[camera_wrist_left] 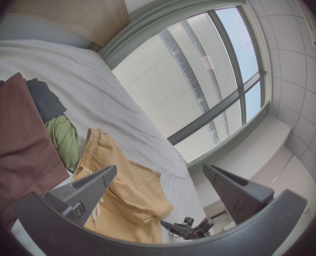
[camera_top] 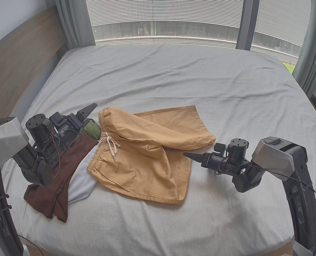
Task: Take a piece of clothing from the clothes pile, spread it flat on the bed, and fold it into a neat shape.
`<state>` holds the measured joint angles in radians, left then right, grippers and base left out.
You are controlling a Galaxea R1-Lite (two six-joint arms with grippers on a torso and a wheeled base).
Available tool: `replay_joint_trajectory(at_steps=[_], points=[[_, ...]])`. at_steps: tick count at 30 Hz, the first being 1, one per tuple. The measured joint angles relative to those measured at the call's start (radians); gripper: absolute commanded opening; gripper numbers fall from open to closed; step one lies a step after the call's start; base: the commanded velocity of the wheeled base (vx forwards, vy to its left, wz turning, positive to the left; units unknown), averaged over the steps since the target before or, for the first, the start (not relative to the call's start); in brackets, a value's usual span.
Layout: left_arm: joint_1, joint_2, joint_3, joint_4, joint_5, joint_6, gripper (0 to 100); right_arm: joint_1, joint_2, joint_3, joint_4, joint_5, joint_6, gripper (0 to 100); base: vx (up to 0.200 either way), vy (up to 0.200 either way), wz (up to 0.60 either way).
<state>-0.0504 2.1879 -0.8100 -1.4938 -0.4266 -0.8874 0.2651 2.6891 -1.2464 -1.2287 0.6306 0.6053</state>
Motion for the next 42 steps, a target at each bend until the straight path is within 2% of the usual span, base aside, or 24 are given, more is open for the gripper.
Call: replay_joint_trajectory(at_steps=[9,10,17,23,33,42], points=[[-0.004,0.001,0.002,-0.019,-0.002,-0.003,100,0.011,0.036,-0.059,0.003,0.0,-0.001,100,0.0,0.0,0.0],[-0.005,0.001,0.002,-0.02,-0.002,-0.003,100,0.012,0.038,-0.064,0.005,0.0,-0.001,0,0.0,0.0,0.0],[-0.008,0.001,0.013,-0.027,-0.007,-0.005,100,0.015,0.051,-0.082,0.011,-0.002,-0.002,0,0.0,0.0,0.0],[-0.009,0.003,0.016,-0.029,-0.009,-0.005,100,0.012,0.045,-0.034,0.001,-0.029,-0.042,0,0.0,0.0,0.0],[-0.012,0.005,0.02,-0.036,-0.009,-0.005,100,-0.001,-0.043,0.164,-0.007,-0.068,-0.114,0,0.0,0.0,0.0],[-0.014,0.004,0.02,-0.037,-0.009,-0.006,100,-0.046,-0.137,0.333,-0.008,-0.107,-0.169,0,0.0,0.0,0.0]])
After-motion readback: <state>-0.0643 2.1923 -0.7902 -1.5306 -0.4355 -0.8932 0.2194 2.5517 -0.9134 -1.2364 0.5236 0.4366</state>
